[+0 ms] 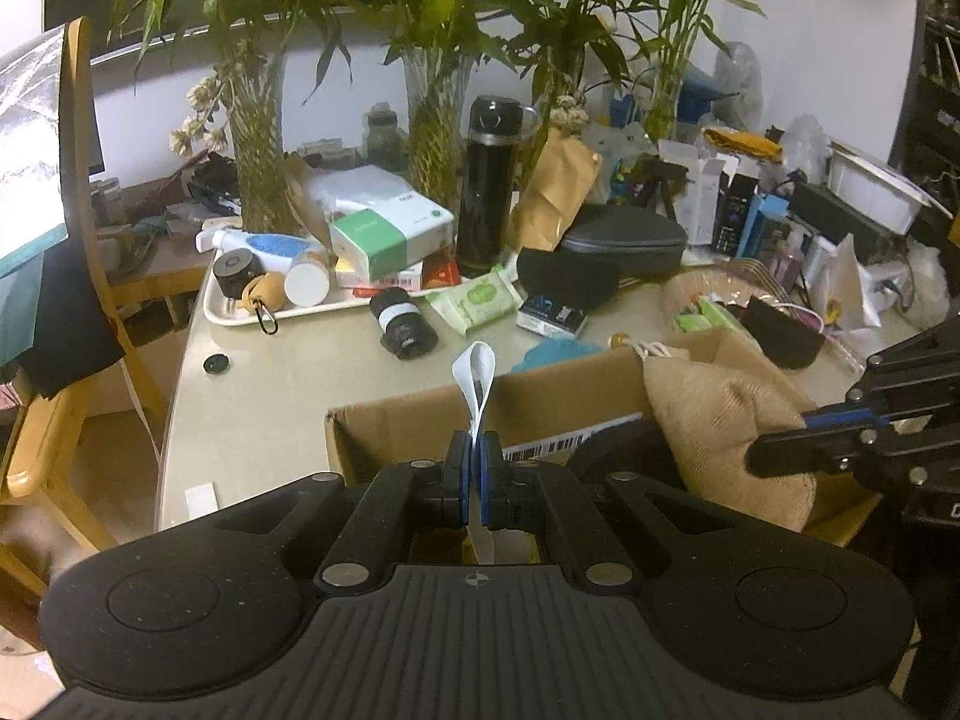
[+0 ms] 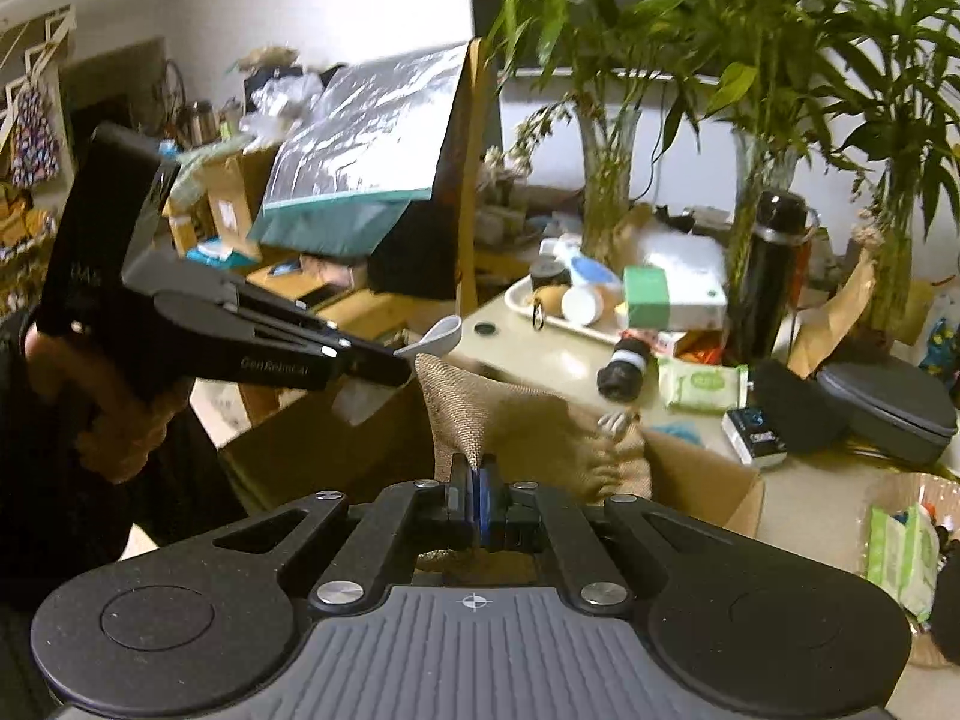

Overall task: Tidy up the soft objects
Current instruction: 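Open the right gripper over the box dropping the pouch while the left gripper releases the white stick, then withdraw both open grippers from the cardboard box, then reach the right gripper to the teal mesh sponge and close on it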

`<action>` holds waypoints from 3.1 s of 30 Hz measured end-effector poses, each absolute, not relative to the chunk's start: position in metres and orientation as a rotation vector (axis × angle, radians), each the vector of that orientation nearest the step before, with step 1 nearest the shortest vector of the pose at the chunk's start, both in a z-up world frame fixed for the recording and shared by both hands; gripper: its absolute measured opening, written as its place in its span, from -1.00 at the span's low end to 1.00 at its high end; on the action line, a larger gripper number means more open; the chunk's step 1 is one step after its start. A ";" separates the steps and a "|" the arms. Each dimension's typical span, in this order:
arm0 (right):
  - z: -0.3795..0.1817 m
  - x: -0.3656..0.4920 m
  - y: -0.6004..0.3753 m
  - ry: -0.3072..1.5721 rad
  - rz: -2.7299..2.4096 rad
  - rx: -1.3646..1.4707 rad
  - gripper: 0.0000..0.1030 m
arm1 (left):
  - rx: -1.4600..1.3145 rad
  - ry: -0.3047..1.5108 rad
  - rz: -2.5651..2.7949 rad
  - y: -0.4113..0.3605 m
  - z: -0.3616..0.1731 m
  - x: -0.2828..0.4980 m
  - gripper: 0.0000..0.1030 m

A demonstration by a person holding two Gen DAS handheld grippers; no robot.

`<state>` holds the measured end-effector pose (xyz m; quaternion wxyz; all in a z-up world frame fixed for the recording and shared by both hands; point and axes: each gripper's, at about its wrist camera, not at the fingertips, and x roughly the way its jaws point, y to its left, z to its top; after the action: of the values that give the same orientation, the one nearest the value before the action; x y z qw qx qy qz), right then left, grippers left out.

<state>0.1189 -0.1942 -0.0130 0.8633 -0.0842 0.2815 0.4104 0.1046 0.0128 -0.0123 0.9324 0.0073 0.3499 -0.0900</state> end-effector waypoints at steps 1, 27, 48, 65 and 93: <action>-0.014 0.118 -0.193 0.595 0.863 -0.183 -0.91 | 0.018 0.722 -0.184 0.013 -0.013 0.105 -0.93; -0.020 0.127 -0.191 0.618 0.778 -0.184 1.00 | 0.022 0.673 -0.152 0.012 -0.017 0.101 0.09; -0.026 0.149 -0.206 0.635 0.528 -0.155 1.00 | 0.010 0.607 -0.152 0.016 -0.011 0.095 0.09; -0.023 0.169 -0.225 0.603 0.392 -0.102 1.00 | 0.026 0.568 -0.108 0.022 -0.006 0.097 0.44; -0.035 0.265 -0.230 0.702 0.425 -0.107 1.00 | 0.014 0.610 -0.106 0.057 -0.011 0.161 0.44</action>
<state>0.2645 -0.2299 -0.0355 0.9156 -0.0519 0.3412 0.2064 0.1610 0.0573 -0.0115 0.9525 0.0067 0.3000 -0.0523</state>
